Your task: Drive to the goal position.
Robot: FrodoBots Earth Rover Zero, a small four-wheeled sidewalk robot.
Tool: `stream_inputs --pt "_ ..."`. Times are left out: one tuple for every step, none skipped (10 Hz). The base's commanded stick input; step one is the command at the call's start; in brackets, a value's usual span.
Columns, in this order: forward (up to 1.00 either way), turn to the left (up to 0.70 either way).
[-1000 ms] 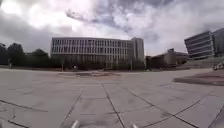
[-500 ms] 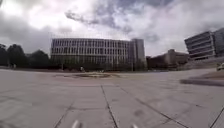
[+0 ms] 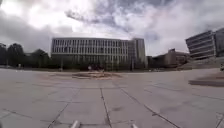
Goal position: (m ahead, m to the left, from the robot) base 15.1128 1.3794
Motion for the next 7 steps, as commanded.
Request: stream_inputs --pt "1.00 0.00" --pt "1.00 -0.01" --pt "1.00 -0.11" --pt "1.00 -0.24" --pt "1.00 -0.33" --pt "1.00 -0.34" --pt "1.00 -0.34"
